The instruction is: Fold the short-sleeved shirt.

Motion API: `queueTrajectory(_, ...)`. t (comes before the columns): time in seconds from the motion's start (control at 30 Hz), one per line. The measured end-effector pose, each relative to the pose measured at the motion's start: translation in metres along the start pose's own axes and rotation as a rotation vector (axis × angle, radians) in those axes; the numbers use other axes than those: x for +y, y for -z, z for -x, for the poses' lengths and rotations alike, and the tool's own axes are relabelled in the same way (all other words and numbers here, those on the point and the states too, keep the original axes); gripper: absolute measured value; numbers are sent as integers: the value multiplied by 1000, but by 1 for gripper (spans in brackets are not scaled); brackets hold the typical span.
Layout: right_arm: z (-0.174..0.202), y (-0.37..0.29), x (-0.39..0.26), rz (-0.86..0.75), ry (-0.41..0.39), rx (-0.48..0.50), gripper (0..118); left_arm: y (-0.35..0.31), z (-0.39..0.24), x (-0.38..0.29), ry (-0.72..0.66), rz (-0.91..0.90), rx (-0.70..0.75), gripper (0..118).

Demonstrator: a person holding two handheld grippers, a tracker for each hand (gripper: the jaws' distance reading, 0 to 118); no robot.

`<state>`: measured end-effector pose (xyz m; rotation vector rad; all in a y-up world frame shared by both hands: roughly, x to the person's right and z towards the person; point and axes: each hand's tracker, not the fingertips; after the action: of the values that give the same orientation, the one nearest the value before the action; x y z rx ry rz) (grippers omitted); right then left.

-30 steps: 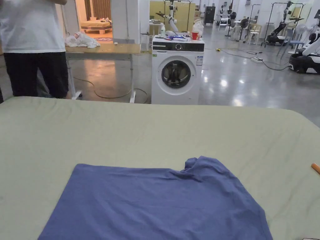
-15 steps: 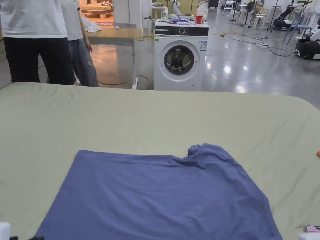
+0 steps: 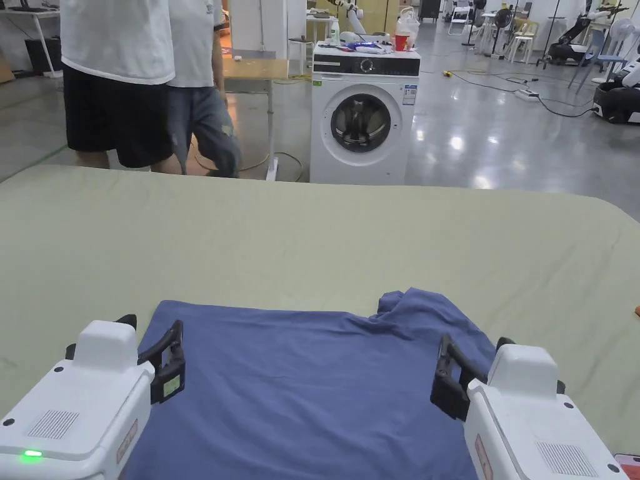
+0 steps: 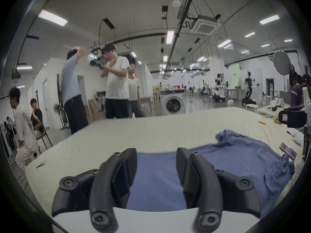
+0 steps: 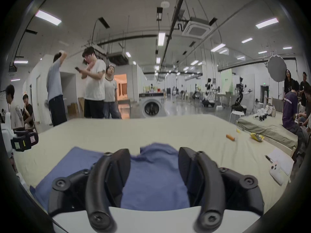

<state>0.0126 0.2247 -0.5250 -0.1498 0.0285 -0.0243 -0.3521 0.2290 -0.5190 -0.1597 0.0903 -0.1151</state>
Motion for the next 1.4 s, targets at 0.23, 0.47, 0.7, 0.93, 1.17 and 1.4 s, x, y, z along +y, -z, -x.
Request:
queueTrajectory(0.23,9,-5,20,-101,-49,-38,2,-11,5,8,-30,-102,47,0)
queueTrajectory(0.47,5,-9,19,-88,-75,-43,0,-29,25,1,5,-19,41,0)
queueTrajectory(0.7,1,-2,3,-6,-98,-14,0,-36,84,-33,-72,345,-19,0)
queueTrajectory(0.93,1,3,-16,77,-99,14,0,-38,110,-74,-181,711,-80,15)
queueTrajectory(1.17,-3,0,-27,129,-116,21,0,-21,96,-111,-141,996,1,68)
queueTrajectory(1.4,-24,-12,-38,194,-125,3,0,-27,80,-106,-84,936,1,45)
